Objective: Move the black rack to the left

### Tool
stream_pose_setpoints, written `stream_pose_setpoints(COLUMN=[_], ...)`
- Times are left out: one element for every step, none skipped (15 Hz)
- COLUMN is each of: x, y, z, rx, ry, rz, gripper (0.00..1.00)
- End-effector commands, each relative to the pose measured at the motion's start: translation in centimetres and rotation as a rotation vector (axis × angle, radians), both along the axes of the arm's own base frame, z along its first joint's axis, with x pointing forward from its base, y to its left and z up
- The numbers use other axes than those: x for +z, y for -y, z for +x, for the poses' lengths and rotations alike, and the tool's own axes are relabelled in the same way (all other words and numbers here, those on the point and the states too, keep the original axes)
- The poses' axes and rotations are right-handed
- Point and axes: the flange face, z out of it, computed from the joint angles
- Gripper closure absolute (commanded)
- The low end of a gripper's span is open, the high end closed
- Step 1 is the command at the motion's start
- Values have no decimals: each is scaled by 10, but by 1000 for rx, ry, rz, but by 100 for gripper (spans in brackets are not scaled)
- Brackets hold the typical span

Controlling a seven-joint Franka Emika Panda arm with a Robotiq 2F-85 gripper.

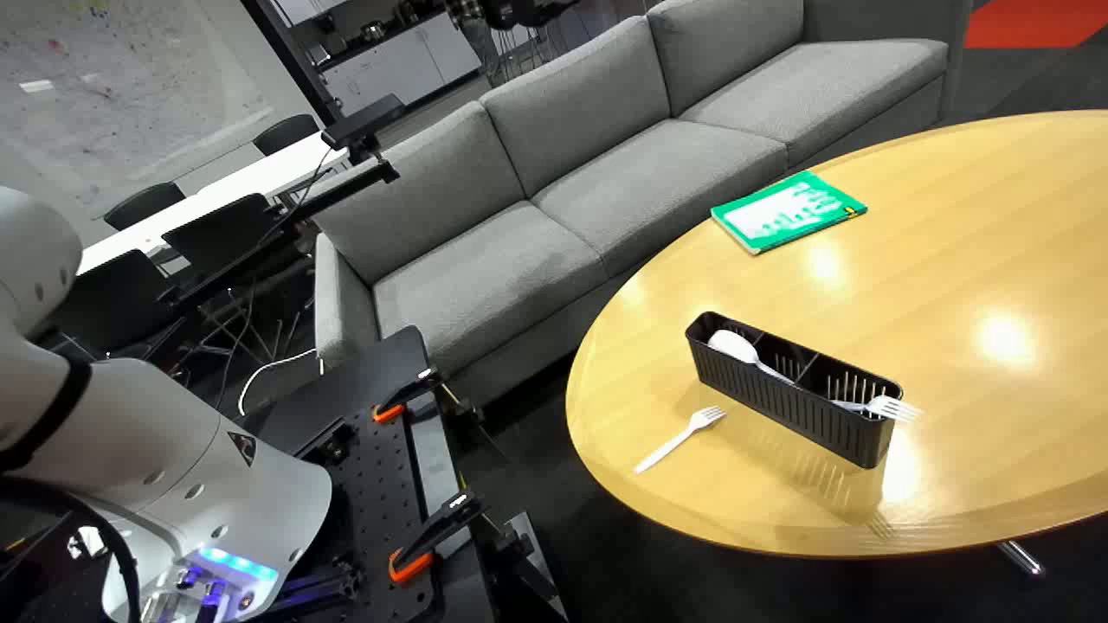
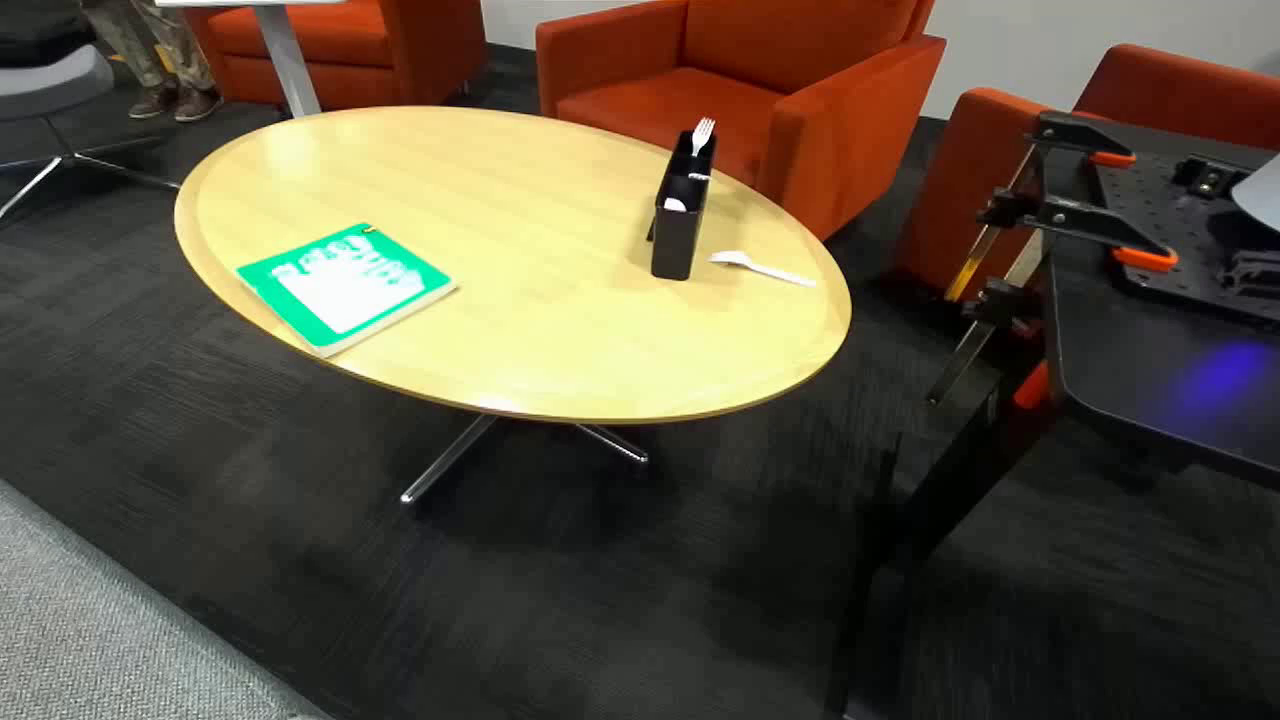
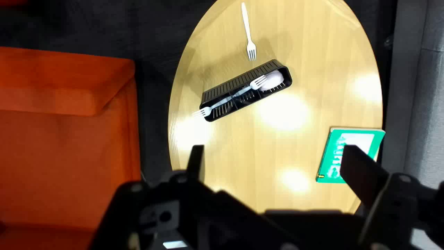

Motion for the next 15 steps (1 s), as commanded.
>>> stream_pose_setpoints(x=[1,1,1,1,1,1,1,1,1,-10,-19,-31,-48,-65,-85], y=[0,0,0,0,0,0,0,0,0,2,2,0,-3,-5,-7], z=[0,0,0,0,0,0,0,0,0,13,22,33,47,60,74], rx=[0,0,0,0,0,0,0,0,0,-74,-122,-169,-215,-264,-320], ry=[-1,-1,-1,-1,-1,-1,-1,-1,-1,-5,8,21,43,54,84], rz=[0,0,0,0,0,0,0,0,0,9,0,17,18,10,3], gripper=[0,0,0,0,0,0,0,0,0,0,0,0,0,0,0])
